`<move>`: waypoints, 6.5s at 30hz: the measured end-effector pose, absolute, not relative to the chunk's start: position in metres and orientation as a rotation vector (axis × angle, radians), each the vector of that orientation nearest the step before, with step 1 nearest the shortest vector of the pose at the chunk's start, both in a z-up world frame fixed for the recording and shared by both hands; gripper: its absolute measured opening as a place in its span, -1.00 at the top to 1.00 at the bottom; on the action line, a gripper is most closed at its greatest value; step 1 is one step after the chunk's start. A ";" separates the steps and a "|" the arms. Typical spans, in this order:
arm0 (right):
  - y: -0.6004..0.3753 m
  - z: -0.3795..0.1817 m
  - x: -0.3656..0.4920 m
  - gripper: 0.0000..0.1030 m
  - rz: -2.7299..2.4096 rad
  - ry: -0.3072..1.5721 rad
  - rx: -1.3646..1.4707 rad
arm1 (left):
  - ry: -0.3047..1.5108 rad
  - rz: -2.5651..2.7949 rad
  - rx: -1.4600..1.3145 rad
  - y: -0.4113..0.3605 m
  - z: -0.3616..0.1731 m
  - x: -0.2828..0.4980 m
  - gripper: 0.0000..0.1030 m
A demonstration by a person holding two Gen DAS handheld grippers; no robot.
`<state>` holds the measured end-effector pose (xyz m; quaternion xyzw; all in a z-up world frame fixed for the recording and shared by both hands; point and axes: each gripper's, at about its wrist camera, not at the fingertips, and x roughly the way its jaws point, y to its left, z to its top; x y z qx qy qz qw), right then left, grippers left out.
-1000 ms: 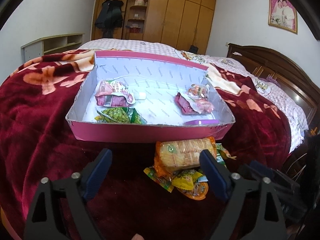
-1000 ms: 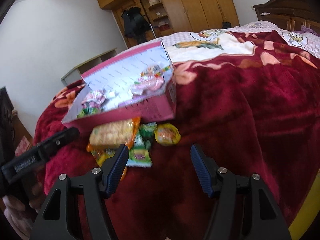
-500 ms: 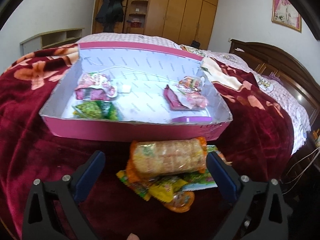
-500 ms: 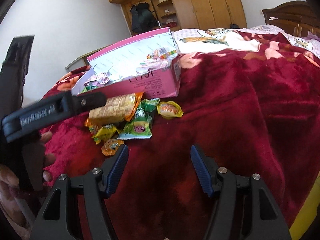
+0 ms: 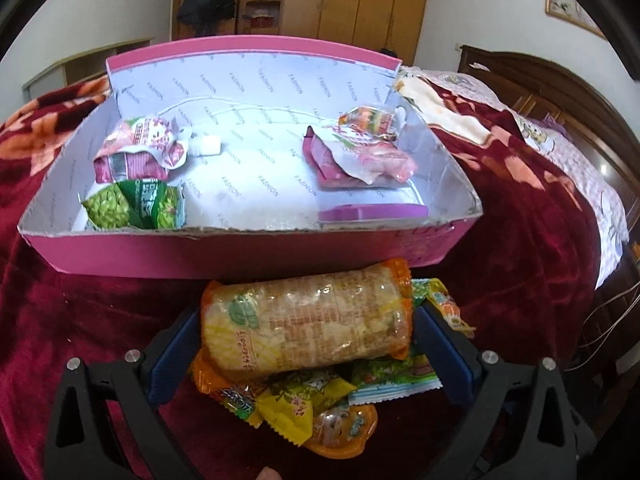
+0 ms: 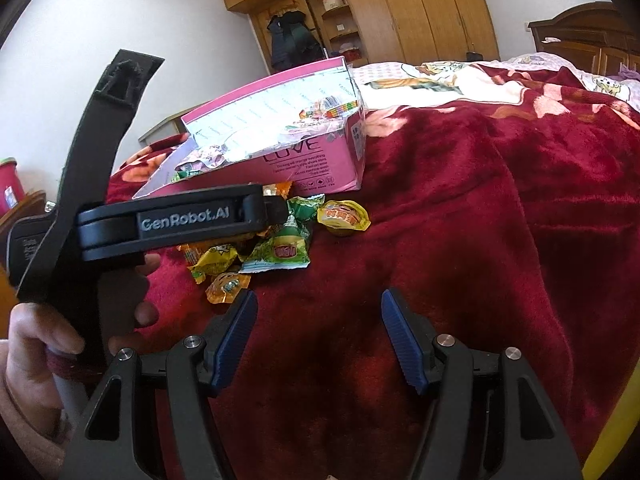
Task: Organize snacks
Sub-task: 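Grasp the yellow rice cracker roll with the left gripper, then grasp the green snack packet with the right gripper, then carry the cracker roll with the left gripper while the right gripper carries the green packet to the box, then open both grippers to drop the cracker roll and green packet in the box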
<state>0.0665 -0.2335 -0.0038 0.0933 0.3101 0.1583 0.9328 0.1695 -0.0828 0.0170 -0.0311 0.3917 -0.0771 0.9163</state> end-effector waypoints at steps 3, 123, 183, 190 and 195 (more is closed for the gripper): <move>-0.233 -0.004 0.066 -0.29 0.323 0.635 0.190 | 0.795 -0.161 -0.052 -0.082 0.017 0.168 -0.99; -0.193 0.081 0.125 0.29 0.322 0.519 0.191 | 0.578 -0.113 -0.037 -0.002 0.087 0.190 -0.83; -0.158 0.077 0.170 -0.10 0.353 0.542 0.153 | 0.630 -0.028 -0.031 0.017 0.065 0.221 -0.99; -0.163 0.083 0.158 -0.11 0.350 0.523 0.160 | 0.626 -0.037 -0.028 0.016 0.070 0.211 -0.99; -0.167 0.085 0.148 -0.11 0.347 0.513 0.171 | 0.627 -0.040 -0.040 0.018 0.072 0.197 -0.99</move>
